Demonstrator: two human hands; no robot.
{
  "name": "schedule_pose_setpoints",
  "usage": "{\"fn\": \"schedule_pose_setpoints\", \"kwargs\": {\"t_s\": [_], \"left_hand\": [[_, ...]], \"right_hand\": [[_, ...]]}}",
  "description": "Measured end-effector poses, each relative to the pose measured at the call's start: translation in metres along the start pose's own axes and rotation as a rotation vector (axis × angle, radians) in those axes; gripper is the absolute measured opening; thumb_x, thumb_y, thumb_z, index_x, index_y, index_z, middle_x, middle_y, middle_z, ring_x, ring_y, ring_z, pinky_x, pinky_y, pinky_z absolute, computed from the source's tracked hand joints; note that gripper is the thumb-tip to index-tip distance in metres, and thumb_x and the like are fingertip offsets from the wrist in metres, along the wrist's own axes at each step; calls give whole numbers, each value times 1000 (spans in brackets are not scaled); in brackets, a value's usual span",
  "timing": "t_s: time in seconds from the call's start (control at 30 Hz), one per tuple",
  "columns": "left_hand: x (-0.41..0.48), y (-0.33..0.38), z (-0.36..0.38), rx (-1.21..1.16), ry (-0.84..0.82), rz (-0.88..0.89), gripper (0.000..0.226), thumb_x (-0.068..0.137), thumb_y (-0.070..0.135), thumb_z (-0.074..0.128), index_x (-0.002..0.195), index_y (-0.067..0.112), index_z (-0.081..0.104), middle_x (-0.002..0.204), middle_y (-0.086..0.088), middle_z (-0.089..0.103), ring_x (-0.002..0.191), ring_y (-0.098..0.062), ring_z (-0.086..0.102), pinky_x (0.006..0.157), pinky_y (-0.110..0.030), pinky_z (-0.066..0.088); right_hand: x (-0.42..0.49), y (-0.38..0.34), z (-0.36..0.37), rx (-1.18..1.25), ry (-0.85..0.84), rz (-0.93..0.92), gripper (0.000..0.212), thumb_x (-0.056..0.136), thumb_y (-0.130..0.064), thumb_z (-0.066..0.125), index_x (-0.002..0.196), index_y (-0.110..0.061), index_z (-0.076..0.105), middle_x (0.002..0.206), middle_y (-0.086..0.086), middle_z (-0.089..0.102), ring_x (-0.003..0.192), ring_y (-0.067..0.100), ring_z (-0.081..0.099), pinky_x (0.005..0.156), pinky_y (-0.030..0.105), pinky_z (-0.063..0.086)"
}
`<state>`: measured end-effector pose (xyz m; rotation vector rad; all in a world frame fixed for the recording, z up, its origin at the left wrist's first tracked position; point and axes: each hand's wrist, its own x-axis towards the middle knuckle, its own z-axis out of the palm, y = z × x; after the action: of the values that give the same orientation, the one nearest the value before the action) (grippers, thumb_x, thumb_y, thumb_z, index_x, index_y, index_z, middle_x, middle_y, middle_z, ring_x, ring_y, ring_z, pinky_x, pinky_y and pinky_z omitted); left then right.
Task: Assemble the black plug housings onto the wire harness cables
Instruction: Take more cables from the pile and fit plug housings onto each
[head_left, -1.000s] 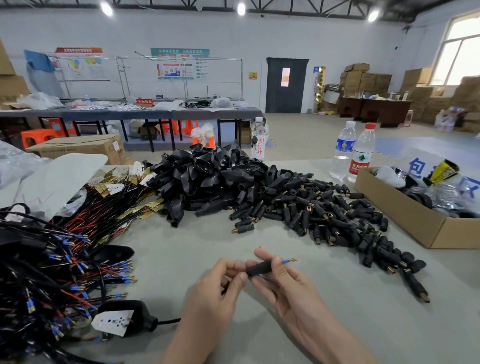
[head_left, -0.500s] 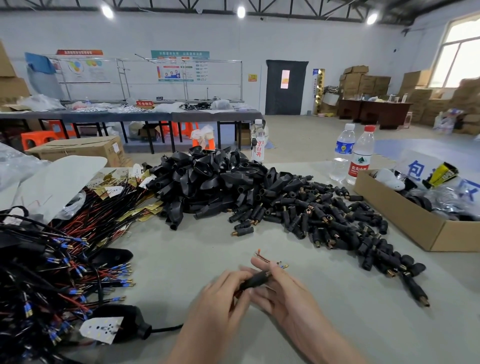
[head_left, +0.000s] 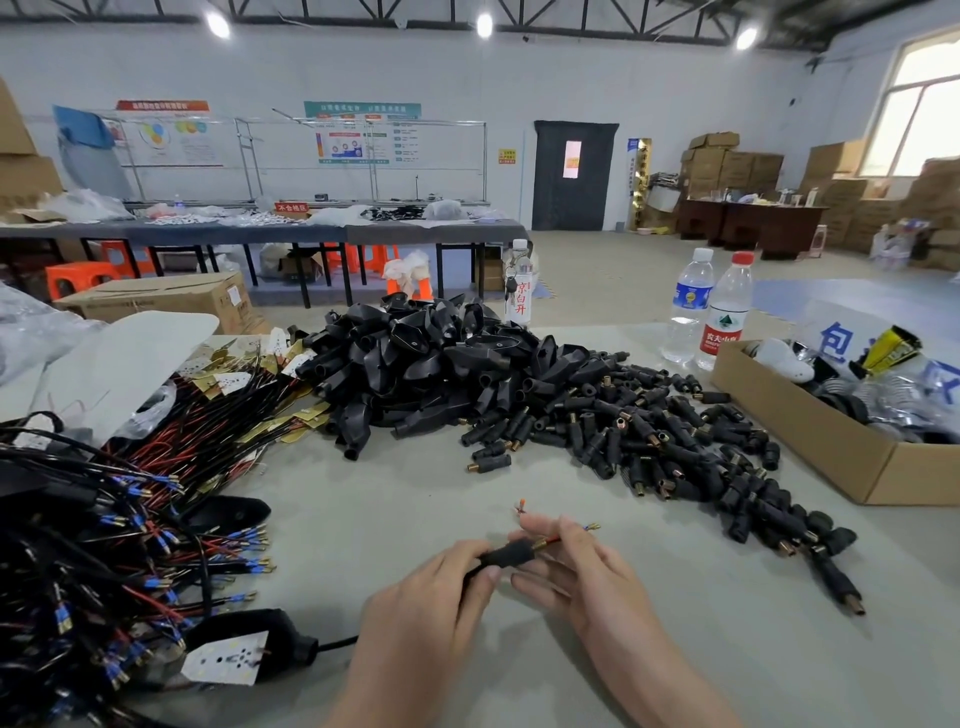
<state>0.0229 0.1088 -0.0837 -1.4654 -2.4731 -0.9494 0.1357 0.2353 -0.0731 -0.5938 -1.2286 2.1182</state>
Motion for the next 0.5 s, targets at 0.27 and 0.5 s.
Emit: {"fn": "schedule_pose_setpoints", "kwargs": {"t_s": [0.27, 0.5], "left_hand": [[1, -7, 0, 13, 89, 57, 14, 98, 55, 40, 99, 43, 48, 80, 23, 57, 66, 0, 52, 56, -23, 45], [2, -5, -1, -20, 126, 108, 28, 97, 57, 33, 104, 39, 54, 92, 19, 64, 75, -4, 62, 61, -34, 52]], "right_hand": [[4, -8, -10, 197, 133, 3, 29, 100, -20, 51, 102, 3, 68, 103, 22, 74, 94, 33, 72, 68, 25, 61], [2, -8, -8, 234, 53, 46, 25, 100, -16, 51, 111, 0, 66, 108, 18, 74, 93, 23, 74, 70, 25, 61]]}}
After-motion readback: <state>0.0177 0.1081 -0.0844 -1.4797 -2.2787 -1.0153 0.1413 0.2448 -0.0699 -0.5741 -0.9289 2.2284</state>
